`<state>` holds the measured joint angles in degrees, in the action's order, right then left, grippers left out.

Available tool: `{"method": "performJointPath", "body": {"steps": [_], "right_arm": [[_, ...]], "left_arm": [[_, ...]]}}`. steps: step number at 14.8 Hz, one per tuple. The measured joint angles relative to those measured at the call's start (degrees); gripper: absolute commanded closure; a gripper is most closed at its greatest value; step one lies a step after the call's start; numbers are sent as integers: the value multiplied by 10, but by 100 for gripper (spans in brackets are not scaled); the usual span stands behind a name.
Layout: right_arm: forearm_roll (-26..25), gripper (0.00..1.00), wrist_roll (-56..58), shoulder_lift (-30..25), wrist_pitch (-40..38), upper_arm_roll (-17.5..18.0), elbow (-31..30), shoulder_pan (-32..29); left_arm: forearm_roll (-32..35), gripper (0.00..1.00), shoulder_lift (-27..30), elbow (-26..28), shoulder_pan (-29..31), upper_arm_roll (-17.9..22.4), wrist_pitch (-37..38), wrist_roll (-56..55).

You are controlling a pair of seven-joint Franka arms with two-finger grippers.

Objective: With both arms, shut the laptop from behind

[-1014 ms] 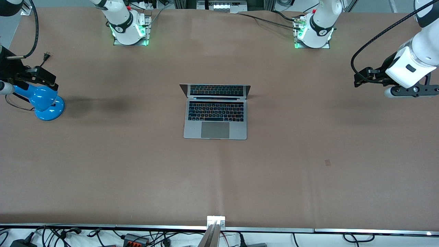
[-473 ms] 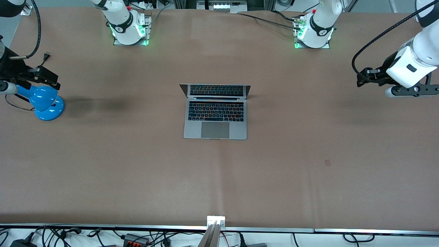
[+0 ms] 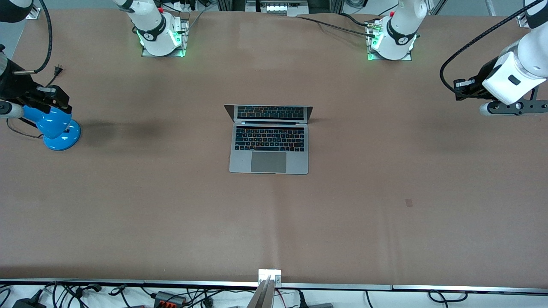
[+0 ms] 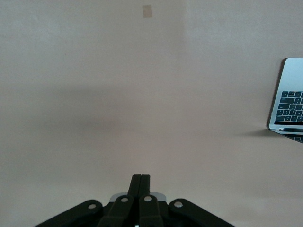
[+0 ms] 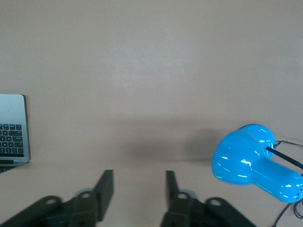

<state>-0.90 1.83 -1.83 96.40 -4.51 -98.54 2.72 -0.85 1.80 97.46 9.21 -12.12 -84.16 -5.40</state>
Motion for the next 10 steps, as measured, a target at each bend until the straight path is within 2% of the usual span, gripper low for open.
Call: {"method": "performJointPath", "body": {"steps": [6, 10], "right_arm": [[1, 100, 0, 16, -19, 2, -3, 20], [5, 100, -2, 45, -31, 6, -7, 82]], "left_arm": [[-64, 100, -3, 1, -4, -3, 6, -21], [-93, 99, -10, 2, -20, -65, 20, -86]]}}
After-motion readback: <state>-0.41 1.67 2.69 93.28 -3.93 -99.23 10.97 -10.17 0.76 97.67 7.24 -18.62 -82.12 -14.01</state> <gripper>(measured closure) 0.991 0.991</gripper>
